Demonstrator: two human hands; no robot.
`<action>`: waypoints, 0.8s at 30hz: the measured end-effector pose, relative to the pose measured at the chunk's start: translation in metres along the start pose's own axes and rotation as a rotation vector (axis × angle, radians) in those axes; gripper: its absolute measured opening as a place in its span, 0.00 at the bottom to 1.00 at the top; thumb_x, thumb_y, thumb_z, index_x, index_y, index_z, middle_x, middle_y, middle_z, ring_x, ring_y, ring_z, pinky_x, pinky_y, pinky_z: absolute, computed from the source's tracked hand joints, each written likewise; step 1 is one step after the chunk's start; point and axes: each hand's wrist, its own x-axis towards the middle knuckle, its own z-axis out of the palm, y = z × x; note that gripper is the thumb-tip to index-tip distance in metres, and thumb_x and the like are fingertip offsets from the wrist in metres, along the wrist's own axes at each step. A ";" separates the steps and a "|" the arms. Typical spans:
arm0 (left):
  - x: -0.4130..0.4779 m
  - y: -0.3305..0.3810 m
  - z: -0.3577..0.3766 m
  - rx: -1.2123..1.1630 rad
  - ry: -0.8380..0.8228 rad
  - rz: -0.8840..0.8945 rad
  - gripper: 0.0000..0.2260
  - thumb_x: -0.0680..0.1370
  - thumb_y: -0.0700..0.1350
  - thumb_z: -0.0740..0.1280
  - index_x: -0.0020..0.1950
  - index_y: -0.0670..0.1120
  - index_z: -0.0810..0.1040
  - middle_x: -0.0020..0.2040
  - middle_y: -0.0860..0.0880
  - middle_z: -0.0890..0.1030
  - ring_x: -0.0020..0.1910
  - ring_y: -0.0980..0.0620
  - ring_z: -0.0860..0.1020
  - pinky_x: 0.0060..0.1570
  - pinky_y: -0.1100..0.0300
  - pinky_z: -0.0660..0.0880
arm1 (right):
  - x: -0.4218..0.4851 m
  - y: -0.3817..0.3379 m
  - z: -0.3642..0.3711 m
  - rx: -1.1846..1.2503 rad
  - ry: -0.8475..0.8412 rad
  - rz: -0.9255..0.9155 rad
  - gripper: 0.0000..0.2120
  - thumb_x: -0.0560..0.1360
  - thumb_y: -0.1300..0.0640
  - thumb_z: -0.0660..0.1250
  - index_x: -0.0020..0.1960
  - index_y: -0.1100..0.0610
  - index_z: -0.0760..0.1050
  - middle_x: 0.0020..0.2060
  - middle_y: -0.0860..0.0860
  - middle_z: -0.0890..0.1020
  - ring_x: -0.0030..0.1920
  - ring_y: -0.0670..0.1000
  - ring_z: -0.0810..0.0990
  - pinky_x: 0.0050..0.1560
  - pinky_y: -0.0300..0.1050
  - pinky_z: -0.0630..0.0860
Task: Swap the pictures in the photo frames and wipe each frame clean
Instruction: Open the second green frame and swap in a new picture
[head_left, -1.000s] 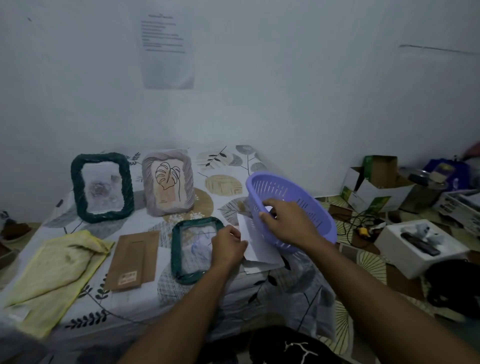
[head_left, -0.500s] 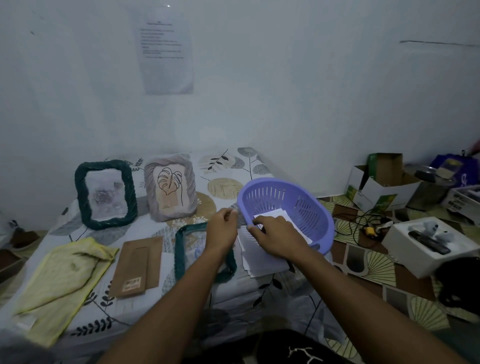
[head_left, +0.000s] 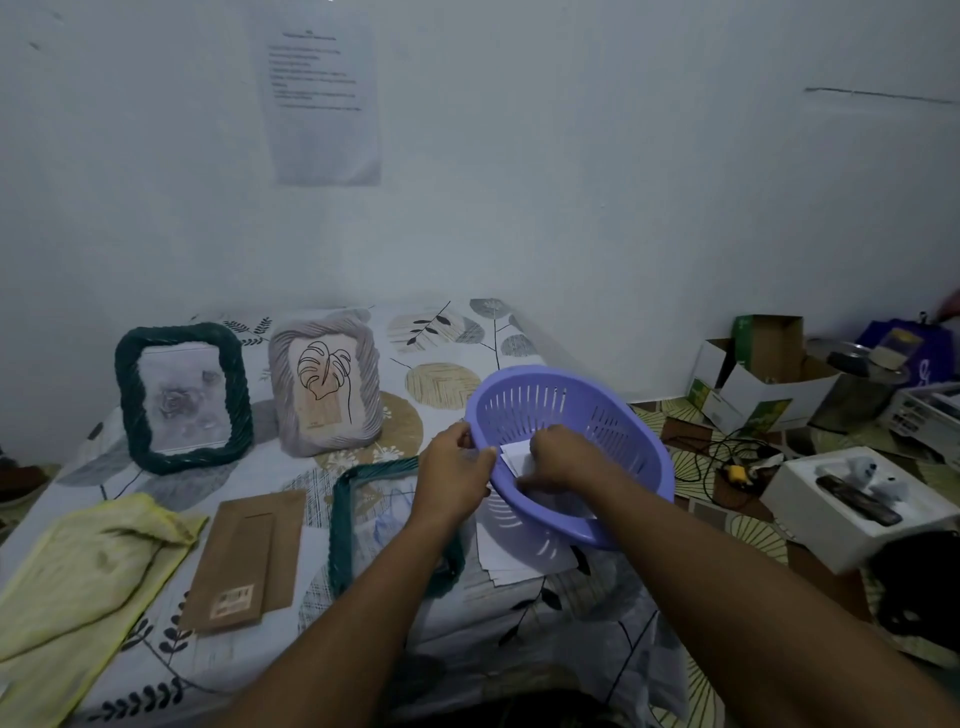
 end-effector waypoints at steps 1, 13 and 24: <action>0.002 -0.002 0.001 0.012 0.004 0.011 0.05 0.77 0.40 0.67 0.52 0.46 0.76 0.47 0.50 0.77 0.45 0.44 0.80 0.42 0.48 0.81 | 0.001 -0.002 0.002 -0.017 0.012 -0.004 0.20 0.68 0.42 0.72 0.41 0.55 0.67 0.45 0.57 0.75 0.44 0.58 0.75 0.41 0.47 0.71; 0.003 -0.004 0.001 0.019 0.017 0.039 0.12 0.76 0.41 0.68 0.59 0.42 0.76 0.49 0.49 0.76 0.46 0.44 0.80 0.42 0.47 0.81 | 0.002 0.010 -0.006 0.246 0.145 0.094 0.15 0.72 0.58 0.67 0.29 0.57 0.67 0.27 0.54 0.72 0.32 0.56 0.74 0.34 0.45 0.70; -0.003 0.004 -0.003 -0.031 -0.002 0.005 0.10 0.77 0.40 0.67 0.58 0.45 0.76 0.44 0.57 0.75 0.48 0.46 0.80 0.49 0.45 0.80 | -0.004 0.028 -0.006 0.697 0.078 0.147 0.13 0.76 0.53 0.69 0.37 0.59 0.75 0.35 0.57 0.76 0.38 0.54 0.74 0.36 0.43 0.68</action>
